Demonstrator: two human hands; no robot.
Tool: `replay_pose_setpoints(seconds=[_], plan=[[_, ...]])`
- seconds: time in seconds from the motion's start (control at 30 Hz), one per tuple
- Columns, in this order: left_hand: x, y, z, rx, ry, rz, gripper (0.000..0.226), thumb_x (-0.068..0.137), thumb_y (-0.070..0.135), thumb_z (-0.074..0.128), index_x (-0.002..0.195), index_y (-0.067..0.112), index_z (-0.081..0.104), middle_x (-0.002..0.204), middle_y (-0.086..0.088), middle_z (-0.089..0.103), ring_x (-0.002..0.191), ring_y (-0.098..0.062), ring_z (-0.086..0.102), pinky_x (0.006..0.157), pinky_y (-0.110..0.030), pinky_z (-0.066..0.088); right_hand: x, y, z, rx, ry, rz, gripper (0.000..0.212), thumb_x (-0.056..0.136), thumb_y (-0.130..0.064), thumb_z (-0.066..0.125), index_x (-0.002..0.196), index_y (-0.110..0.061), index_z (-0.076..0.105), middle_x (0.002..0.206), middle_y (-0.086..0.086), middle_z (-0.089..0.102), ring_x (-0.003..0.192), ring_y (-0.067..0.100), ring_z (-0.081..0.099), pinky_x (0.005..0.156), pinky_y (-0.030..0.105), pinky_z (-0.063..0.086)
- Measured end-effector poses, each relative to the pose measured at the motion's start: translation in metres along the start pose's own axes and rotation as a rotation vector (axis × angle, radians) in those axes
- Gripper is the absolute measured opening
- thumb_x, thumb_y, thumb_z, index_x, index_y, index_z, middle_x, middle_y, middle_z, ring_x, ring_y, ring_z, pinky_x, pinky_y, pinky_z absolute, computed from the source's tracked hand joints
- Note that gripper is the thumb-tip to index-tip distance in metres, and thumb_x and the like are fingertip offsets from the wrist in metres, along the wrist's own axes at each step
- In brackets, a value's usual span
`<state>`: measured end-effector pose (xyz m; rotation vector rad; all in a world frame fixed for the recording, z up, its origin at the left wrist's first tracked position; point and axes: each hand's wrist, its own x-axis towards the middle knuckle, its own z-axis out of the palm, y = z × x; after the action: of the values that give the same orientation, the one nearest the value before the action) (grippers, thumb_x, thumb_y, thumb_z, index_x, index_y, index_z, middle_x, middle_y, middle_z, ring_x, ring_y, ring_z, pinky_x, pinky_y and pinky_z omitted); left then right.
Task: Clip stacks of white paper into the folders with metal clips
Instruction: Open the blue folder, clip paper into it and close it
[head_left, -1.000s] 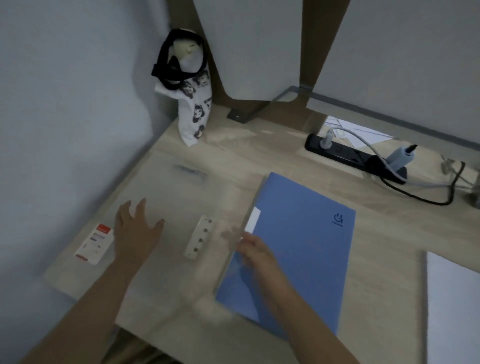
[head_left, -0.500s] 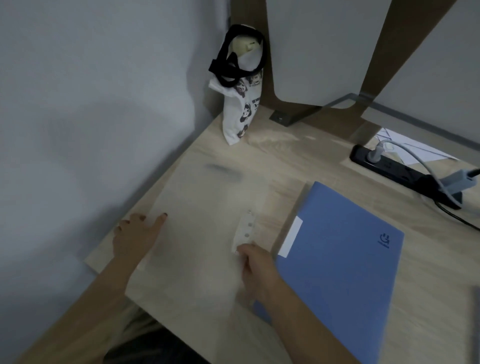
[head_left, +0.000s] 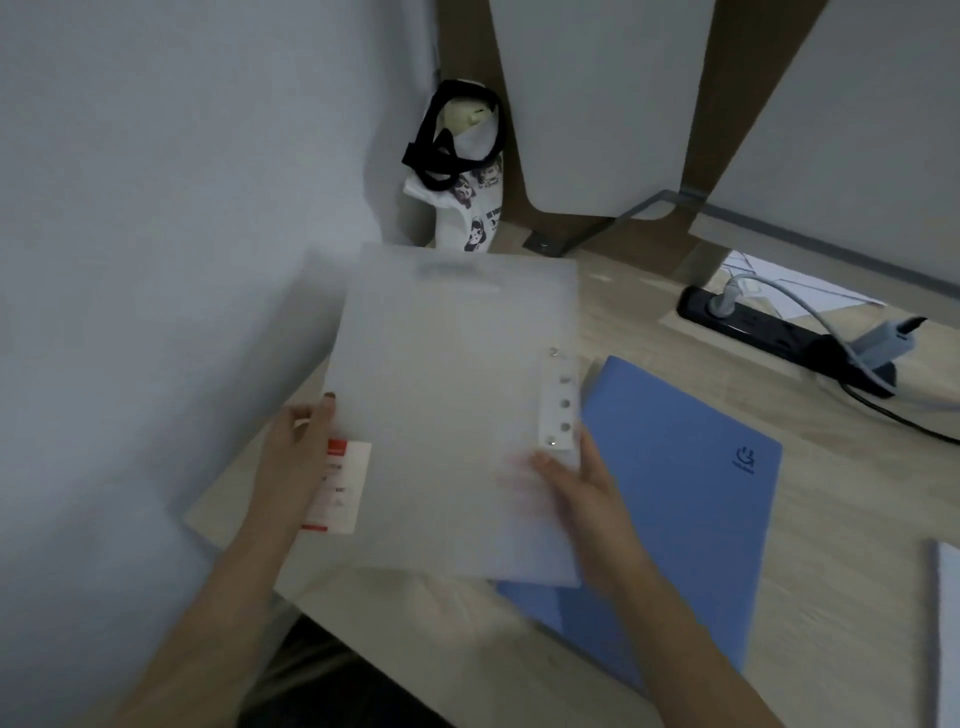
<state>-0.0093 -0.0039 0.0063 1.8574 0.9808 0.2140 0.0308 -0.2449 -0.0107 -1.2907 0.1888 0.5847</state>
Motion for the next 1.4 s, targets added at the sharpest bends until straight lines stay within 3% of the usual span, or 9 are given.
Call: replay_pose_setpoints(seconds=[0.13,0.27,0.4,0.57,0.7,0.8,0.97,1.13,1.4], plan=[[-0.045,0.027,0.055,-0.130,-0.197,0.099,0.020,0.098,0.026,0.040,0.095,0.015,0.056,0.073,-0.003,0.058,0.061,-0.016,0.056,0.052,-0.020,0.042,-0.032,-0.011,-0.080,0.078,0.126,-0.010,0.045,0.082,-0.011,0.058,0.126,-0.020,0.052,0.109,0.008,0.071,0.092,0.025,0.070,0.074,0.036,0.057],[-0.093,0.040,0.115,-0.264,-0.668,0.157,0.032,0.091,-0.007,0.043,0.110,0.013,0.058,0.087,0.004,0.065,0.063,0.009,0.063,0.057,-0.006,0.046,-0.079,-0.004,-0.168,0.232,0.298,0.036,0.041,0.086,-0.003,0.050,0.127,-0.005,0.048,0.082,0.002,0.074,0.067,0.014,0.071,0.057,0.022,0.057],[-0.137,0.019,0.186,-0.026,-0.908,0.502,0.033,0.085,0.016,0.059,0.109,0.039,0.061,0.119,0.034,0.050,0.115,0.015,0.046,0.093,-0.008,0.038,-0.136,0.007,-0.238,0.269,0.482,0.030,0.037,0.087,-0.005,0.050,0.123,-0.012,0.055,0.091,0.004,0.075,0.076,0.017,0.072,0.060,0.025,0.058],[-0.173,-0.004,0.256,0.624,-0.829,0.848,0.060,0.092,0.040,0.048,0.145,0.032,0.023,0.158,0.005,0.002,0.145,-0.013,-0.005,0.120,-0.038,0.011,-0.191,0.016,-0.294,0.180,0.676,0.055,0.033,0.088,-0.009,0.052,0.116,-0.023,0.059,0.093,0.006,0.075,0.077,0.023,0.073,0.068,0.033,0.058],[-0.195,-0.026,0.295,0.907,-0.712,1.083,0.080,0.071,0.059,0.052,0.140,0.023,0.033,0.147,-0.013,0.039,0.139,-0.029,0.020,0.112,-0.047,0.022,-0.216,0.018,-0.321,0.115,0.780,0.082,0.034,0.088,-0.006,0.051,0.118,-0.021,0.054,0.080,0.005,0.076,0.068,0.022,0.073,0.055,0.023,0.057],[-0.206,-0.039,0.308,0.946,-0.628,1.058,0.068,0.081,0.052,0.039,0.141,0.020,0.033,0.147,-0.015,0.039,0.144,-0.029,0.008,0.113,-0.049,0.006,-0.223,0.018,-0.332,0.075,0.804,0.087,0.035,0.088,-0.005,0.051,0.118,-0.022,0.052,0.079,0.007,0.076,0.068,0.026,0.073,0.059,0.030,0.057],[-0.202,-0.047,0.307,0.878,-0.532,1.021,0.051,0.095,0.033,0.022,0.145,0.022,0.026,0.153,-0.010,0.029,0.147,-0.022,-0.005,0.113,-0.050,0.010,-0.218,0.020,-0.339,0.048,0.793,0.093,0.039,0.084,-0.006,0.055,0.117,-0.026,0.052,0.082,0.012,0.075,0.069,0.031,0.072,0.072,0.041,0.050],[-0.166,-0.053,0.289,0.877,-0.473,1.022,0.054,0.090,0.032,0.030,0.143,0.020,0.032,0.152,-0.011,0.030,0.143,-0.025,0.016,0.115,-0.049,0.009,-0.194,0.020,-0.327,0.001,0.699,0.085,0.033,0.083,-0.007,0.058,0.112,-0.022,0.056,0.084,0.015,0.074,0.071,0.032,0.071,0.055,0.031,0.057],[-0.093,-0.066,0.225,0.937,-0.444,0.959,0.058,0.091,0.036,0.024,0.147,0.022,0.020,0.156,-0.006,0.020,0.146,-0.011,-0.008,0.117,-0.038,-0.008,-0.148,0.042,-0.280,-0.048,0.579,0.102,0.039,0.087,-0.012,0.058,0.121,-0.031,0.056,0.107,-0.003,0.070,0.092,0.017,0.068,0.068,0.022,0.054]])
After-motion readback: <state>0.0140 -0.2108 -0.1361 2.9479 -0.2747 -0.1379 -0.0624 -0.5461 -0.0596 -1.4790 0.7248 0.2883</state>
